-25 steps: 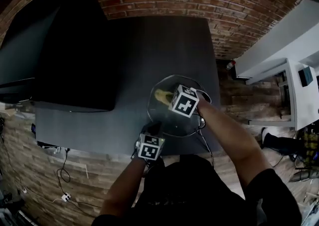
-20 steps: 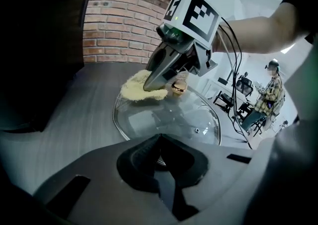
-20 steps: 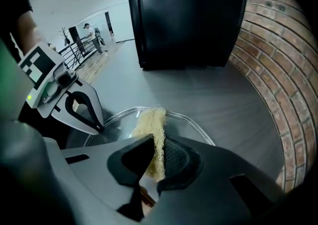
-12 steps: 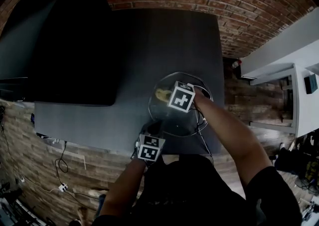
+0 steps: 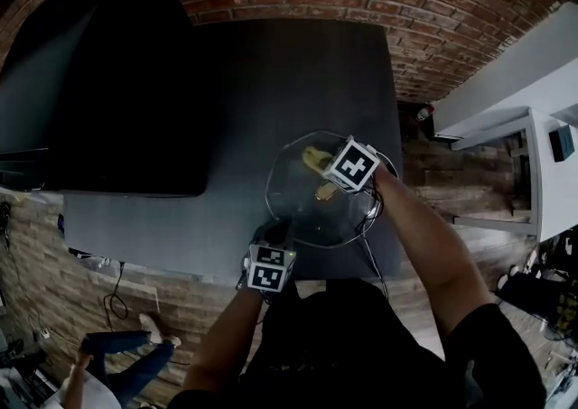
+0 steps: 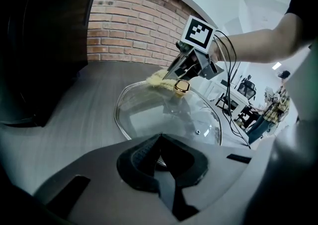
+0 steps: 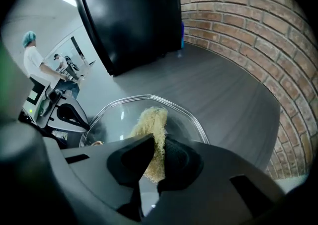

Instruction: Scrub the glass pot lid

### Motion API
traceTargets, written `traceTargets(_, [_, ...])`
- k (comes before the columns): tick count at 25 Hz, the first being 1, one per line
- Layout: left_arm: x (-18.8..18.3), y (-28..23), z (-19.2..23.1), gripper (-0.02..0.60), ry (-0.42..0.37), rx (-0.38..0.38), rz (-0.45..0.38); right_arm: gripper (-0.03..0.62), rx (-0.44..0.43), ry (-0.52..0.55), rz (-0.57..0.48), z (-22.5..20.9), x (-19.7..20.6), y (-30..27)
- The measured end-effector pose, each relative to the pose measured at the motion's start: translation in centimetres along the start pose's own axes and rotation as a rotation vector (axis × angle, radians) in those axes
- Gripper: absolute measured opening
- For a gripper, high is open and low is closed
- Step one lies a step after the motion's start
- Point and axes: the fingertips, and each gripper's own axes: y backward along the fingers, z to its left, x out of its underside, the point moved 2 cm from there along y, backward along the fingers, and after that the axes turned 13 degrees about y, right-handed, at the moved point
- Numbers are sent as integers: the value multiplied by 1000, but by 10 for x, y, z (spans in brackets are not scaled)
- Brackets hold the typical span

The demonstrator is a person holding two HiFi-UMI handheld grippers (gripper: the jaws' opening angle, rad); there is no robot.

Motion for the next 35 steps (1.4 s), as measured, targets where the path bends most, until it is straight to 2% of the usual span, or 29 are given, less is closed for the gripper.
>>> traceTargets(6, [0,0,0,34,0,2,5,51,65,-219,-85,-22,30,14])
traceTargets(10, [0,0,0,34,-1,3,8,51,87,-314,-109,-29,51,23])
traceTargets(21, [-1,0,-1,34,15,2,11,51,132,-452,-142,-40,90,37])
traceTargets(35, [0,-1,0,34,25,-12,21,51,163,-542,-201,-41,96,38])
